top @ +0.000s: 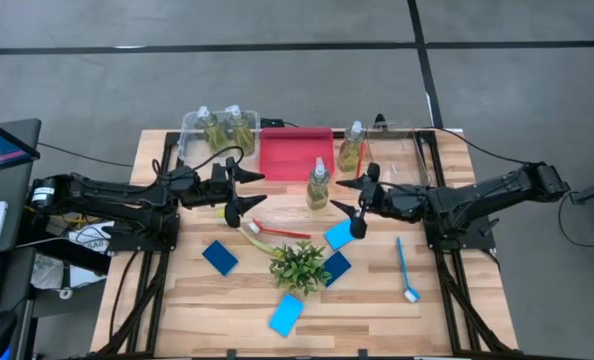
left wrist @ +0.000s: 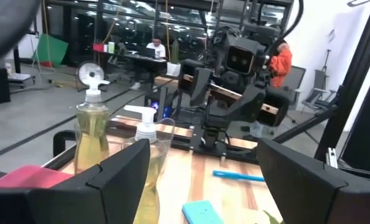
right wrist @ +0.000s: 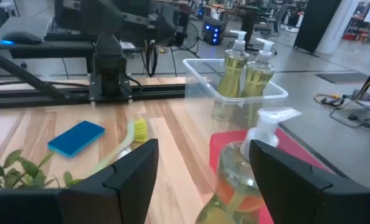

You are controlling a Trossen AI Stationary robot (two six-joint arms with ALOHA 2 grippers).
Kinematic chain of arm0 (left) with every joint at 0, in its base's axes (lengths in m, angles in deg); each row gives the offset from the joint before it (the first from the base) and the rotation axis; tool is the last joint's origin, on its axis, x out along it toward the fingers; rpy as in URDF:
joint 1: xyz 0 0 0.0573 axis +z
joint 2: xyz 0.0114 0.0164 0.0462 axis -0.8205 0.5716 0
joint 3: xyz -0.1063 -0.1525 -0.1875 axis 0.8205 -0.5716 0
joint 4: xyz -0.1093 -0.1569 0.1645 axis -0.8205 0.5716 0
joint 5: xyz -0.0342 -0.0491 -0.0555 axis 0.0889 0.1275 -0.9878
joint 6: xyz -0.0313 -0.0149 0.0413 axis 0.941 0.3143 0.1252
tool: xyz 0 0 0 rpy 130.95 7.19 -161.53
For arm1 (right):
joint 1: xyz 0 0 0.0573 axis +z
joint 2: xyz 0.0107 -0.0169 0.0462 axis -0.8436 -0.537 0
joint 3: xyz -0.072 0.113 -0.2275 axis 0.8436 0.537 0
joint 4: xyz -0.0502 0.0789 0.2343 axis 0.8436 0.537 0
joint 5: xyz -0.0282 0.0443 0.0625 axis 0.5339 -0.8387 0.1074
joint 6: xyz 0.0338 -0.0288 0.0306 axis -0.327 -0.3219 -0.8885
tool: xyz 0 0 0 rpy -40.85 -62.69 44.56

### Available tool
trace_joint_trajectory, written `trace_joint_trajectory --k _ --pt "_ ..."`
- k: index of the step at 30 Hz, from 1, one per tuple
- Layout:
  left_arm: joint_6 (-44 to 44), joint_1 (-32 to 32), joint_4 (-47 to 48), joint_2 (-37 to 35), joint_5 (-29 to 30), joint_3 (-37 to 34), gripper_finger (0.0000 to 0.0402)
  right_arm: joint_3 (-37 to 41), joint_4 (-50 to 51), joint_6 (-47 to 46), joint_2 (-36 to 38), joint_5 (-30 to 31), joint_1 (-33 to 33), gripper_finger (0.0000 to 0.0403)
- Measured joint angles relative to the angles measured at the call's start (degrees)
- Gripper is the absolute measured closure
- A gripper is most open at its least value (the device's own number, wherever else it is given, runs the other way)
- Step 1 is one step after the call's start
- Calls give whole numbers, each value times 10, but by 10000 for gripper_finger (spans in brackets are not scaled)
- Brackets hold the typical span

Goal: Pick & Place Kitchen Sink Supplies
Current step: Put the yellow dishwashing liquid into the white bin

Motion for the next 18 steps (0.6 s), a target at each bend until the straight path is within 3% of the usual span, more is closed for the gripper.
trace_joint_trajectory --k 18 --pt "14 0 -25 0 0 0 104 0 -19 22 -26 1 -35 158"
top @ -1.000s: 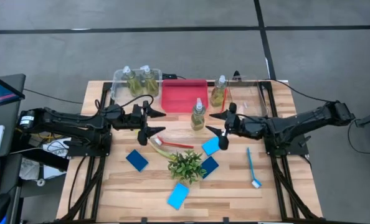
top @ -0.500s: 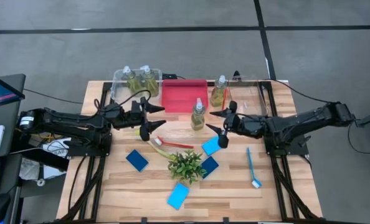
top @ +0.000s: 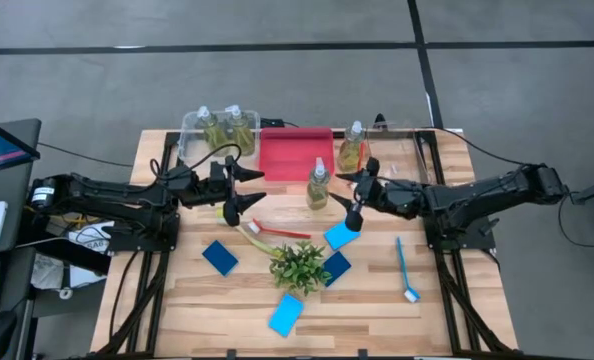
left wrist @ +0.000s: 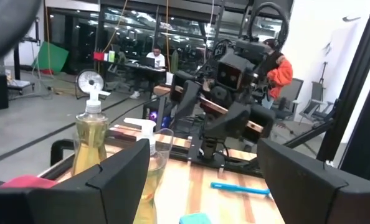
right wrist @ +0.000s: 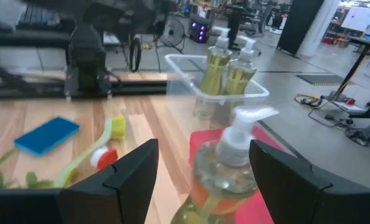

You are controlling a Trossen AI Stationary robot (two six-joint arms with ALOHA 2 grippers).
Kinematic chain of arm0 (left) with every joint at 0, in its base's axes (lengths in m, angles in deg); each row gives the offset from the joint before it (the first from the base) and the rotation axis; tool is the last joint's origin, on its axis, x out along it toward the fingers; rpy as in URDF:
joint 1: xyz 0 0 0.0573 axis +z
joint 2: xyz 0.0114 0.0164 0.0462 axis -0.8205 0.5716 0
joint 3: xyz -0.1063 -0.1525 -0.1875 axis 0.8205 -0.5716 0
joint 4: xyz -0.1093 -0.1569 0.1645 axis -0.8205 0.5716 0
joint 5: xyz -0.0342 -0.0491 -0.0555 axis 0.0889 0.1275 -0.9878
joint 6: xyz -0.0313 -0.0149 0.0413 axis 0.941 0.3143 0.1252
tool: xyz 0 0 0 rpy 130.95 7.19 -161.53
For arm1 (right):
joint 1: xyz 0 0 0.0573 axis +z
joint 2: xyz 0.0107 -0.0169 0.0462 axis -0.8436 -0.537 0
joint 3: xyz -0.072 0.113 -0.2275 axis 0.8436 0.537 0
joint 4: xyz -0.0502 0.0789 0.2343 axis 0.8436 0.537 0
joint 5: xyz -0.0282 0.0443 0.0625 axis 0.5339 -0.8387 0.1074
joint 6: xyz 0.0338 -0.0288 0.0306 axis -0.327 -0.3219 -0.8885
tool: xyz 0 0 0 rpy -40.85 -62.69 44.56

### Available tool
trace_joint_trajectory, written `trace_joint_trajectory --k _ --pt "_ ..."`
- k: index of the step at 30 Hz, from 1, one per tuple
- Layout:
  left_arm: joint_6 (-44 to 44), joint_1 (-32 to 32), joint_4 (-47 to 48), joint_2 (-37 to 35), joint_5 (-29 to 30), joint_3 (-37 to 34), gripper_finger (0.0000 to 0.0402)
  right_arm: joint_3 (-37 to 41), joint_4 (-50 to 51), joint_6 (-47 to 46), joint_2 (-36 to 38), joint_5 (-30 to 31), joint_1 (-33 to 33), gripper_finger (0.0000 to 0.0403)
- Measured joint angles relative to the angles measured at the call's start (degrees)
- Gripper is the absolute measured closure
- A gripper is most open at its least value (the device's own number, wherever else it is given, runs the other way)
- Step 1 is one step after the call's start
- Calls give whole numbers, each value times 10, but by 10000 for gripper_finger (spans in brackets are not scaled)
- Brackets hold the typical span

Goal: Pick & Place Kitchen Sink Supplies
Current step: Put the yellow dishwashing liquid into the white bin

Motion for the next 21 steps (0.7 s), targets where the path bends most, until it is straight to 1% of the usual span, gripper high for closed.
trace_joint_trajectory --k 2,6,13,21 --pt "16 0 0 0 0 0 104 0 -2 -10 -2 0 -6 158" --pt "20 0 0 0 0 0 104 0 -6 -12 -24 -1 -20 158" --pt "20 0 0 0 0 0 104 0 -63 -16 -66 -17 -42 158" --pt "24 0 0 0 0 0 104 0 -84 -29 -79 -16 -70 158"
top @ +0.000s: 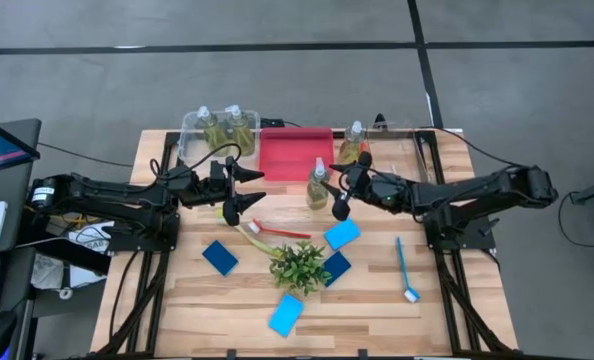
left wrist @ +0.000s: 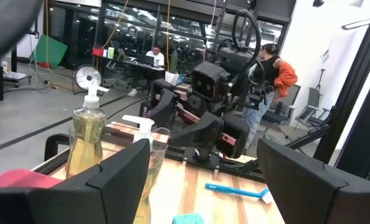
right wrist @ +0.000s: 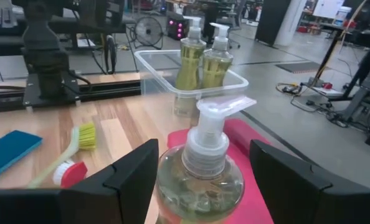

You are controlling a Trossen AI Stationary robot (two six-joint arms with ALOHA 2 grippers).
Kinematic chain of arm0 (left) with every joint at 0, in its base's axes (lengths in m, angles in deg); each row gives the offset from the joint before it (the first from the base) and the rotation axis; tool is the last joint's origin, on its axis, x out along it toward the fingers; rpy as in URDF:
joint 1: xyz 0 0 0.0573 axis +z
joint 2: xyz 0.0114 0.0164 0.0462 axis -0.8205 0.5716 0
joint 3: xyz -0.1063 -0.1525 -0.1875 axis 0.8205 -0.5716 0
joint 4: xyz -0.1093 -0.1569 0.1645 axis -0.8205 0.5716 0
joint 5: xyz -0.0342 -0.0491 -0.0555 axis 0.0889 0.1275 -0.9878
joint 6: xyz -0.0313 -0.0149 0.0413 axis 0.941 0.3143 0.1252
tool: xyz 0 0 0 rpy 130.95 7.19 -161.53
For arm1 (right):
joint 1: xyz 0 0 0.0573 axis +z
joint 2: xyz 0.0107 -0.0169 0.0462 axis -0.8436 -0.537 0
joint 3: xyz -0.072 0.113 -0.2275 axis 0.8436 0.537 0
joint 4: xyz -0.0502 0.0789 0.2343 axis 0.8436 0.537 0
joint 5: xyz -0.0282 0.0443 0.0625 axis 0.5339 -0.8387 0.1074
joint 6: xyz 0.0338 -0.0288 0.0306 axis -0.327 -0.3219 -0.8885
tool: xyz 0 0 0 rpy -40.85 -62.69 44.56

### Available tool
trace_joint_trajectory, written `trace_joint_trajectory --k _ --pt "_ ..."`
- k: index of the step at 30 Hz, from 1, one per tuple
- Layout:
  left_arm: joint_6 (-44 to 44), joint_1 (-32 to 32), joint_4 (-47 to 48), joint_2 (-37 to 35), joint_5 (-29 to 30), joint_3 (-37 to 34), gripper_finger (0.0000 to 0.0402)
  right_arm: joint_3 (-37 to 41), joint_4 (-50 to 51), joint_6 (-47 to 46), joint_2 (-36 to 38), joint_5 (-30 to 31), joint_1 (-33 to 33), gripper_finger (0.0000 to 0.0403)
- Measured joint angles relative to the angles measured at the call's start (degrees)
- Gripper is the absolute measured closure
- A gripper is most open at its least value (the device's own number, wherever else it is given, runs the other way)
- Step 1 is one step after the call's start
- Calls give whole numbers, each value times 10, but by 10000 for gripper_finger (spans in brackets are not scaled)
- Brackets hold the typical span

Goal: Pick & Place Kitchen Sink Supplies
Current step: Put the yellow dishwashing liquid into the white bin

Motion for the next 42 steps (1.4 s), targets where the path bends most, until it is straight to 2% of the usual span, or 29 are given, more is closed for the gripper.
trace_joint_trajectory --k 12,18,28,35,42 --pt "6 0 0 0 0 0 104 0 -40 2 -33 -2 -30 158" --pt "6 0 0 0 0 0 104 -2 -68 2 -63 -70 -57 158" --pt "6 0 0 0 0 0 104 -67 -47 3 -108 -75 -70 160" --pt "6 0 0 0 0 0 104 -81 -25 6 -138 -75 -70 182" --pt "6 0 0 0 0 0 104 -81 -25 6 -136 -75 -74 216"
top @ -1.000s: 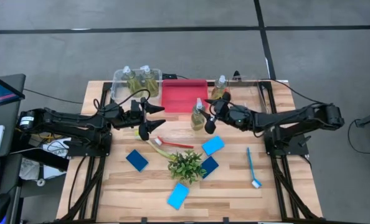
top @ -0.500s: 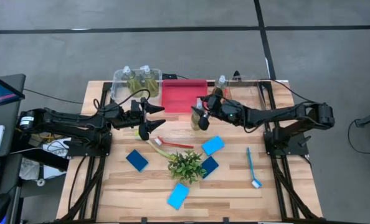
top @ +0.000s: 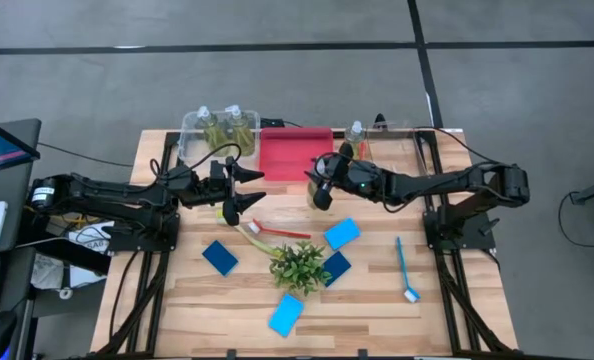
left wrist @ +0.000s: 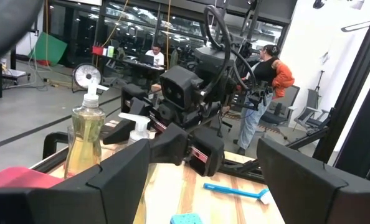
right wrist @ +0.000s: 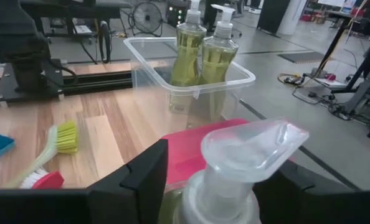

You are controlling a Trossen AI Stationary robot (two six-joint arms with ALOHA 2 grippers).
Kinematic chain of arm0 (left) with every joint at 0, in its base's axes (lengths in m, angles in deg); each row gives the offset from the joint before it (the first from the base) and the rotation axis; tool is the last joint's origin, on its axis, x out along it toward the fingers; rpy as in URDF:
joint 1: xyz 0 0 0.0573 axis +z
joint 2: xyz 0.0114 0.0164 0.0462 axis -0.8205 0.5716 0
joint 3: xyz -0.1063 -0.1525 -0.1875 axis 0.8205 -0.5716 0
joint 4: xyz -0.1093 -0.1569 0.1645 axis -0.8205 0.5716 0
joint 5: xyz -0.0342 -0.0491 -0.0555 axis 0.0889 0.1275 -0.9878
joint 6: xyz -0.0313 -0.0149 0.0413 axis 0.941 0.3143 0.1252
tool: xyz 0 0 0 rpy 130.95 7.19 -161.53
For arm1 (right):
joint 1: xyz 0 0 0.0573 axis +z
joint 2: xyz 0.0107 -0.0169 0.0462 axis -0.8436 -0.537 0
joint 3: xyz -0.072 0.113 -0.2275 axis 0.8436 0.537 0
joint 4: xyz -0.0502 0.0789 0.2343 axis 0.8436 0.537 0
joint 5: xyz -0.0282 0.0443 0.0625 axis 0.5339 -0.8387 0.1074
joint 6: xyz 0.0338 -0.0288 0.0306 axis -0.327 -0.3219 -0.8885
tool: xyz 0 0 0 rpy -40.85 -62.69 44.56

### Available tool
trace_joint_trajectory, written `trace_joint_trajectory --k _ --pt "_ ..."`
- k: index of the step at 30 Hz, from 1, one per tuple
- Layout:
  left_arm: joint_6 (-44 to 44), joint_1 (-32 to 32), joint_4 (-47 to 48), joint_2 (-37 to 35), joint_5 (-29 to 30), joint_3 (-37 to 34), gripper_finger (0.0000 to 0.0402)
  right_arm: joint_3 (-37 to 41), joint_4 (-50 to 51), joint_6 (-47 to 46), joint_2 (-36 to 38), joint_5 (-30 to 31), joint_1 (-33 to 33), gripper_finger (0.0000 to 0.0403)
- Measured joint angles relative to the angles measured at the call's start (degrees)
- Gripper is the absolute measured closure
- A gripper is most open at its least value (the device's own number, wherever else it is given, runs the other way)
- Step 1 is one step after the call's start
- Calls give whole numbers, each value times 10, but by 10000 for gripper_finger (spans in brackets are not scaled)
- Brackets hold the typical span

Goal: Pick & Place Kitchen Sink Supplies
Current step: Put the yellow dishwashing liquid into the white bin

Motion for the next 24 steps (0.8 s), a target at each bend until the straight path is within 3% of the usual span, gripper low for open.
trace_joint_trajectory --k 9,24 --pt "0 0 0 0 0 0 104 1 -4 -9 2 -2 0 307" --pt "0 0 0 0 0 0 104 -1 24 -18 39 13 4 310"
